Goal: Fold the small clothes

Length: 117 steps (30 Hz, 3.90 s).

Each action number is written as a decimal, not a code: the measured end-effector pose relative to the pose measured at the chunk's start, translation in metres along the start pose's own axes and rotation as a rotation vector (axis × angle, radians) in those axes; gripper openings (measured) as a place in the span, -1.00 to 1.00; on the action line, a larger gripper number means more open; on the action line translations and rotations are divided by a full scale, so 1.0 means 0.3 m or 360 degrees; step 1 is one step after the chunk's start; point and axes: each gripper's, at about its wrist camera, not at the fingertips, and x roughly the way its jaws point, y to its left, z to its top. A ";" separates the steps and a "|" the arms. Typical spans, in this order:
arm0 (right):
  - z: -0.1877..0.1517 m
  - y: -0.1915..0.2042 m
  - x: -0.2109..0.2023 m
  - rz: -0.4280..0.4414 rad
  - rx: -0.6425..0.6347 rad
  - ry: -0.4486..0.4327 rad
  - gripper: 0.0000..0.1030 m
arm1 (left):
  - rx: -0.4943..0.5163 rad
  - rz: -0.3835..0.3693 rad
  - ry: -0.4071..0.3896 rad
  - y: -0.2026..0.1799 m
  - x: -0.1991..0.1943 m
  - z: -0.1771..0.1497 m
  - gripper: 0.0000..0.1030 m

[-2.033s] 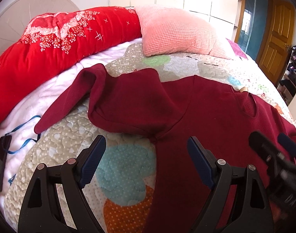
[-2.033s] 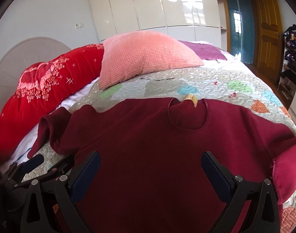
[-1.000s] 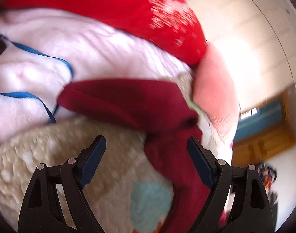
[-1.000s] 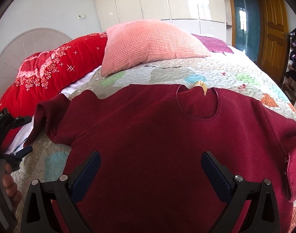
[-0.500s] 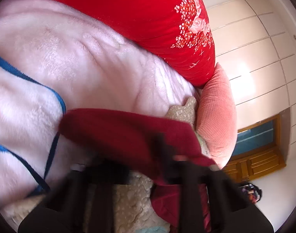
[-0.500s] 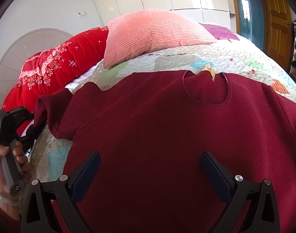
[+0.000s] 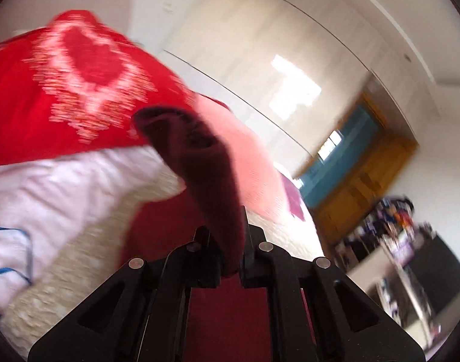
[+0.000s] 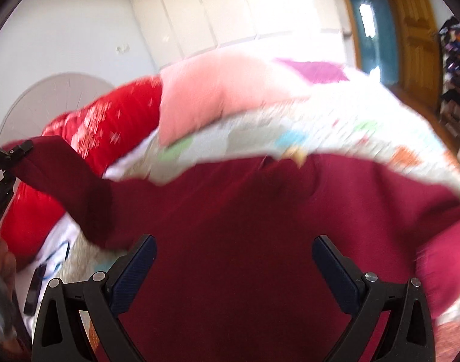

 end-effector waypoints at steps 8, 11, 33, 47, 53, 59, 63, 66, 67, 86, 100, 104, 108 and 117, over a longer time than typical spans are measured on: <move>0.069 -0.267 -0.187 -0.0280 0.0194 -0.0171 1.00 | 0.0212 -0.0219 0.0568 -0.331 0.371 -0.379 -0.88; 0.056 -0.353 -0.185 -0.0325 0.0264 -0.0120 1.00 | 0.0275 -0.0227 0.0800 -0.366 0.511 -0.530 -0.86; 0.072 -0.330 0.251 -0.0421 -0.0175 0.0263 0.80 | 0.0195 0.0454 0.0579 0.107 0.297 -0.382 0.49; 0.171 -0.371 0.161 -0.0569 -0.0305 0.0083 -0.91 | 0.0334 0.0554 0.0637 0.124 0.343 -0.428 0.49; 0.120 -0.439 0.265 -0.0697 -0.0285 0.0284 -0.86 | 0.0345 0.0567 0.0641 0.118 0.320 -0.411 0.49; 0.123 -0.282 0.058 -0.0386 -0.0254 0.0020 -0.09 | 0.0278 0.0474 0.0361 0.084 0.207 -0.310 0.49; 0.091 -0.119 0.138 0.0041 -0.0303 0.0177 -0.09 | 0.0195 0.0388 0.0426 0.081 0.262 -0.303 0.49; 0.061 -0.042 0.227 0.0107 -0.0303 0.0254 -0.09 | 0.0242 0.0453 0.0495 0.077 0.334 -0.333 0.49; 0.047 -0.032 0.250 0.0096 -0.0311 0.0276 -0.09 | 0.0269 0.0499 0.0549 0.083 0.363 -0.349 0.49; -0.017 -0.389 0.088 -0.0308 -0.0218 0.0290 -0.05 | 0.0337 0.0667 0.0656 0.097 0.379 -0.410 0.52; -0.100 -0.594 -0.293 -0.0406 -0.0025 0.0090 0.25 | 0.0545 0.0486 0.0664 -0.080 0.334 -0.477 0.52; -0.126 -0.512 -0.240 -0.0284 -0.0117 0.0122 0.31 | 0.0584 0.0492 0.0701 -0.093 0.342 -0.514 0.52; -0.173 -0.447 -0.103 -0.0239 -0.0196 0.0223 0.31 | 0.0593 0.0505 0.0711 -0.092 0.351 -0.529 0.52; 0.027 -0.624 -0.321 -0.0334 -0.0030 -0.0041 -0.91 | 0.0548 0.0519 0.0731 -0.059 0.350 -0.519 0.52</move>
